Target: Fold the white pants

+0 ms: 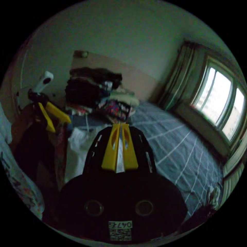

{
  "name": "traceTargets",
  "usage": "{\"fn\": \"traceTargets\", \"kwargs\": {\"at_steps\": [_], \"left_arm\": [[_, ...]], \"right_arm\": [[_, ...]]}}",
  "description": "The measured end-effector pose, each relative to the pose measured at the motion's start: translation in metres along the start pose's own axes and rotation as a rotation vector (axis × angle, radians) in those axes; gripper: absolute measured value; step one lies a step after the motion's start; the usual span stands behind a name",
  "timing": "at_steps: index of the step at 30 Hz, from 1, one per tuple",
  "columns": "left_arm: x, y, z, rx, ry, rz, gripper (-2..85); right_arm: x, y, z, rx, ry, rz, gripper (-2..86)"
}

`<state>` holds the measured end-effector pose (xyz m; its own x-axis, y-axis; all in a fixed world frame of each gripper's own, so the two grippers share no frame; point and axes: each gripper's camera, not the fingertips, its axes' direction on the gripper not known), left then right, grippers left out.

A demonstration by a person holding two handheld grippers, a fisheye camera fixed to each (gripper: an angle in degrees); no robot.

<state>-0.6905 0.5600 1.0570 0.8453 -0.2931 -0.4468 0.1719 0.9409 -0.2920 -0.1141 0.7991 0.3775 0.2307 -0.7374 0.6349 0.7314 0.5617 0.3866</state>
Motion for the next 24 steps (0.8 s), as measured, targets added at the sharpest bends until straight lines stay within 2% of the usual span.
{"fn": "traceTargets", "kwargs": {"at_steps": [2, 4, 8, 10, 13, 16, 18, 20, 24], "left_arm": [[0.009, -0.012, 0.012, -0.037, -0.056, 0.054, 18.7], [0.012, -0.025, 0.02, -0.078, -0.119, 0.088, 18.7], [-0.004, -0.052, 0.008, -0.028, -0.179, 0.09, 17.5], [-0.022, -0.06, 0.014, -0.069, -0.242, 0.045, 17.3], [-0.054, -0.052, 0.034, -0.149, -0.25, -0.046, 17.4], [-0.07, -0.023, 0.023, -0.073, -0.204, -0.11, 17.9], [-0.08, 0.004, 0.001, -0.017, -0.253, -0.169, 18.4], [-0.088, 0.023, -0.013, 0.013, -0.283, -0.208, 19.3], [-0.107, 0.049, -0.004, -0.046, -0.254, -0.268, 23.1]], "right_arm": [[0.011, 0.021, 0.018, -0.227, -0.164, 0.022, -0.4], [-0.005, 0.038, 0.026, -0.296, -0.259, 0.009, -0.5], [-0.071, 0.054, 0.044, -0.343, -0.191, -0.087, -0.5], [-0.097, 0.054, 0.065, -0.362, -0.198, -0.109, -0.5], [-0.136, 0.063, 0.121, -0.531, -0.226, -0.208, -0.4], [-0.142, 0.061, 0.125, -0.501, -0.211, -0.235, -0.4], [-0.136, 0.058, 0.116, -0.489, -0.235, -0.218, -0.3], [-0.119, 0.046, 0.093, -0.34, -0.19, -0.155, 0.3], [-0.093, 0.012, 0.105, -0.27, -0.203, -0.131, 4.3]]}}
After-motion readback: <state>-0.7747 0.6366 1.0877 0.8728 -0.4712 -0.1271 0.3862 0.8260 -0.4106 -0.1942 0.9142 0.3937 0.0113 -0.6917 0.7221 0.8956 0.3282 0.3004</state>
